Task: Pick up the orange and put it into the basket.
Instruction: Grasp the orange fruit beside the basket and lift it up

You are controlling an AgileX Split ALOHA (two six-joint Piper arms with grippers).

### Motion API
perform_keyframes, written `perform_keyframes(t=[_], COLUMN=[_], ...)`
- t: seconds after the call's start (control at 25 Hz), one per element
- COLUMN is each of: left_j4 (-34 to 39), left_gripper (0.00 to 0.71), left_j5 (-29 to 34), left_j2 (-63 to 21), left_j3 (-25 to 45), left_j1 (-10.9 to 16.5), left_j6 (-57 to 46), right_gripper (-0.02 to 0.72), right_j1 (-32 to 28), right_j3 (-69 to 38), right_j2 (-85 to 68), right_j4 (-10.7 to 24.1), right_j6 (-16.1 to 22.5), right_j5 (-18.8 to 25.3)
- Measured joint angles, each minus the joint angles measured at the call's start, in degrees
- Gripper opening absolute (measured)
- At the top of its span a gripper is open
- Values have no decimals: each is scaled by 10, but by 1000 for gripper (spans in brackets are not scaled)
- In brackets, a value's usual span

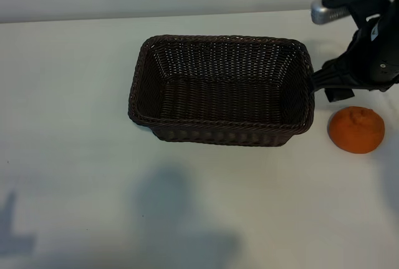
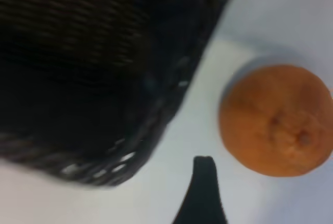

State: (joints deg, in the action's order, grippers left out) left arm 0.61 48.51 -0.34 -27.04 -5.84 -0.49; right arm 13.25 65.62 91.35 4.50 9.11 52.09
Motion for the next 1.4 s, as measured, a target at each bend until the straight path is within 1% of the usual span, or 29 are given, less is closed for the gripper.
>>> perform_keyframes(t=[0.24, 0.32, 0.44, 0.52, 0.76, 1.0, 1.08, 1.28, 1.4], left_j4=[2, 7, 8, 8, -12, -23, -27, -30, -34], left_gripper=[459, 458, 458, 458, 458, 458, 458, 458, 458], left_j5=[3, 22, 67, 81, 31, 28, 47, 125, 139], left_j2=[0, 0, -1, -2, -2, -2, -2, -2, -2], left_j3=[0, -7, -22, -22, -14, -14, -18, -23, -17], left_j1=[0, 0, 0, 0, 0, 0, 0, 0, 0], left_j6=[0, 0, 5, 17, 28, 27, 28, 44, 45], right_gripper=[570, 570, 570, 570, 570, 570, 570, 570, 570], right_j1=[-24, -25, -25, -25, -25, -25, -25, -25, -25], right_j3=[0, 0, 0, 0, 0, 0, 0, 0, 0], right_j2=[51, 52, 52, 53, 53, 53, 53, 53, 53], right_j4=[3, 4, 3, 3, 3, 4, 4, 5, 5], right_j6=[5, 6, 6, 6, 7, 7, 7, 7, 8], right_j5=[-3, -5, -5, -5, -10, -9, -8, -7, -14])
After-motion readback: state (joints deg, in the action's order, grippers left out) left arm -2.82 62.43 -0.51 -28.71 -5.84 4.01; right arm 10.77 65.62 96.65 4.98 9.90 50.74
